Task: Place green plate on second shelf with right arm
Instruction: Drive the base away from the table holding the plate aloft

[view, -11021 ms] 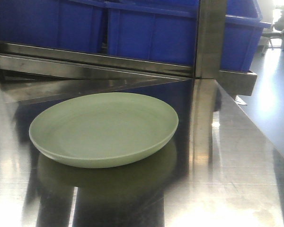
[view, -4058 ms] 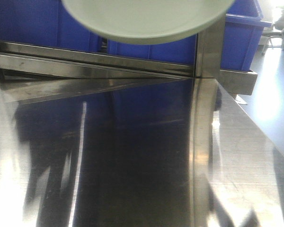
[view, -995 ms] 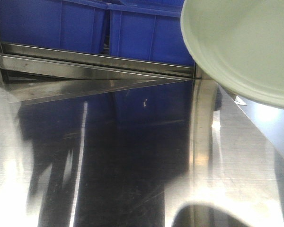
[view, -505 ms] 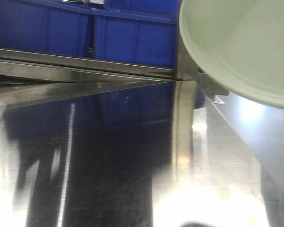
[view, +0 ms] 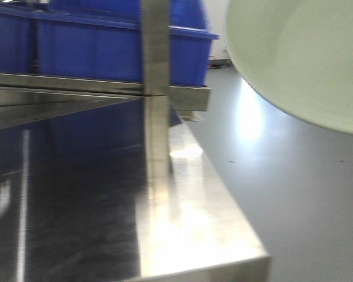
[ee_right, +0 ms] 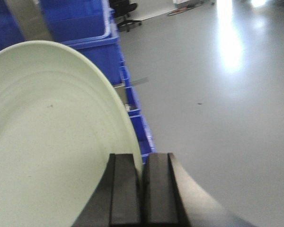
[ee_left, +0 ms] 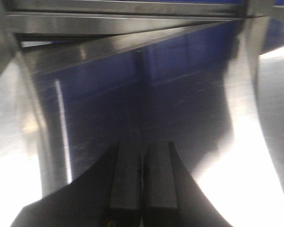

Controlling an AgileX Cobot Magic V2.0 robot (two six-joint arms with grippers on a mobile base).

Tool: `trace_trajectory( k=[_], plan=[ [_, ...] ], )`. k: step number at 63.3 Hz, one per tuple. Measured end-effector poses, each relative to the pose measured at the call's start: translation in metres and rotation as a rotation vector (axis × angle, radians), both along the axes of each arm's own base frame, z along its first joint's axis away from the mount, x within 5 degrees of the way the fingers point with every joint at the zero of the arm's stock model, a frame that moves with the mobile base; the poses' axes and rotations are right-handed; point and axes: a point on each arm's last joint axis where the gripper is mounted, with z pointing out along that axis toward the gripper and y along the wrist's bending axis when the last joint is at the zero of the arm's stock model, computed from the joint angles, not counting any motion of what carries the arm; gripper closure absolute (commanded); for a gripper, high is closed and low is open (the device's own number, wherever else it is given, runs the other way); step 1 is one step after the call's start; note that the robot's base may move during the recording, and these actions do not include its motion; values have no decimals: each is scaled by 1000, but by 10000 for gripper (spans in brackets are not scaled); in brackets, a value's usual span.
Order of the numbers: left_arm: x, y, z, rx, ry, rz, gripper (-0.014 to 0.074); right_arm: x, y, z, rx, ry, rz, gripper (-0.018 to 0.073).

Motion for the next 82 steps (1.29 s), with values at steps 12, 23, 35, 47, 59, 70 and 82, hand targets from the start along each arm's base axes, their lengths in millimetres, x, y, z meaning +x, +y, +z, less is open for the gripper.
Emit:
trace_trajectory(
  k=[12,23,35,47,59,70,82],
  plan=[
    [0,0,0,0,0,0,472,0,0,0,0,0,0,505],
    [0,0,0,0,0,0,472,0,0,0,0,0,0,505],
    [0,0,0,0,0,0,472,0,0,0,0,0,0,505],
    [0,0,0,0,0,0,472,0,0,0,0,0,0,505],
    [0,0,0,0,0,0,472,0,0,0,0,0,0,505],
    [0,0,0,0,0,0,472,0,0,0,0,0,0,505],
    [0,0,0,0,0,0,472,0,0,0,0,0,0,505]
  ],
)
